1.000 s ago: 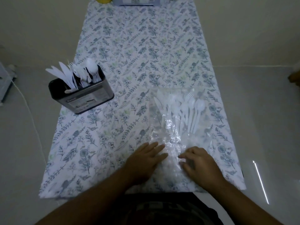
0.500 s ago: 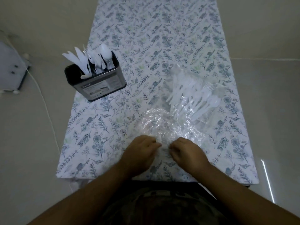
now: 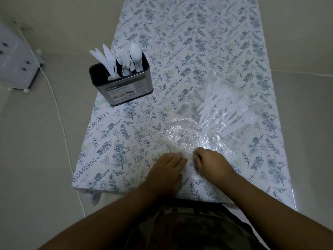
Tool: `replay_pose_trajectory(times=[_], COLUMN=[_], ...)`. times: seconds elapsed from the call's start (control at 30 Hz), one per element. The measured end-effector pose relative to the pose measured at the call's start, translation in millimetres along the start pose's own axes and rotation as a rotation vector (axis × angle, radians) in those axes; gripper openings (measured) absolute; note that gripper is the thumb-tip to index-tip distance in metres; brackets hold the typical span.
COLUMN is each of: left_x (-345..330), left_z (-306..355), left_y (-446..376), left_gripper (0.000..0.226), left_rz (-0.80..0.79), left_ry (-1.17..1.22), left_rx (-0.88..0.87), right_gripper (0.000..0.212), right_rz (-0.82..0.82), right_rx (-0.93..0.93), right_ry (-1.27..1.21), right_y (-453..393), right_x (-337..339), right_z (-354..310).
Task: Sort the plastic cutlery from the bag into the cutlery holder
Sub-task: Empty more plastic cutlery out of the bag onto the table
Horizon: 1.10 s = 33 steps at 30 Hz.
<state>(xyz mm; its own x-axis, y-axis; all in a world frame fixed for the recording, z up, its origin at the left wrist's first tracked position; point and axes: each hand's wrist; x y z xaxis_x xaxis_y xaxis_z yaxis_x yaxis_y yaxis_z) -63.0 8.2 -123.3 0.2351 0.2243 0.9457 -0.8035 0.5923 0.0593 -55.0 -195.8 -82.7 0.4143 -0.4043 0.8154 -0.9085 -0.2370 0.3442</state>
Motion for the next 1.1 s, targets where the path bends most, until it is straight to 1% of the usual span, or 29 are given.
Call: replay_pose_trajectory(times=[0.17,0.23,0.33,0.4,0.47,0.57,0.73,0.93,1.1], left_x=[6.4,6.1,6.9,7.6,6.1,3.6,6.1,8.7,8.0], left_z=[8.9,8.6,9.6,10.8,11.3,13.0,13.8,14.4,17.0], left_y=[-7.1,-7.6,-7.5,-7.5,-7.0,-4.6,-4.2,-4.5,-5.7], left_gripper=[0.063,0.062,0.062,0.062,0.063,0.061,0.062,0.073,0.077], left_rz=[-0.013,-0.036,-0.024,-0.026,-0.041,-0.066,-0.091,-0.199,-0.236], left_ry=[-0.009,-0.017,-0.036,-0.067,-0.099,-0.14,-0.14,-0.185,-0.218], left_rx=[0.033,0.031,0.023,0.026,0.032,0.04,0.069,0.099,0.12], right_gripper=[0.011,0.011,0.001,0.006,0.007,0.016,0.018,0.018,0.02], right_rz=[-0.026,-0.081,-0.13,-0.133,-0.15,-0.225,-0.303,-0.254,-0.201], right_rx=[0.016,0.045,0.039,0.017,0.011,0.078,0.166,0.174,0.122], right_ry=[-0.104,-0.077,-0.078,-0.114,-0.112,0.01,0.093,0.069,0.04], right_y=[-1.8,-4.0,-10.1,-15.0,-19.1,-21.1,-27.3,-23.5,-20.0], right_x=[5.1,5.8,7.6,8.2,7.0,1.7,7.7,6.5,3.8], right_z=[-1.3,-0.1,4.8,6.5,5.7,5.0,7.9,6.2,4.9])
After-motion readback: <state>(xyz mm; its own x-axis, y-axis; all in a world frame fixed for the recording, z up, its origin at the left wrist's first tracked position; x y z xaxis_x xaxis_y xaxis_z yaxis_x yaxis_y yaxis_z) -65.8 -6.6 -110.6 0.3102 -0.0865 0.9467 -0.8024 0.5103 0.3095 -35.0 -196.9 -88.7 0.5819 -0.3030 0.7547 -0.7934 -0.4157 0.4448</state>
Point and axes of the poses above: each hand's wrist, its own y-axis away from the middle knuckle, its own x-axis out of the back of the hand, z = x × y, and after that the axes turned 8 degrees about x, right-handed
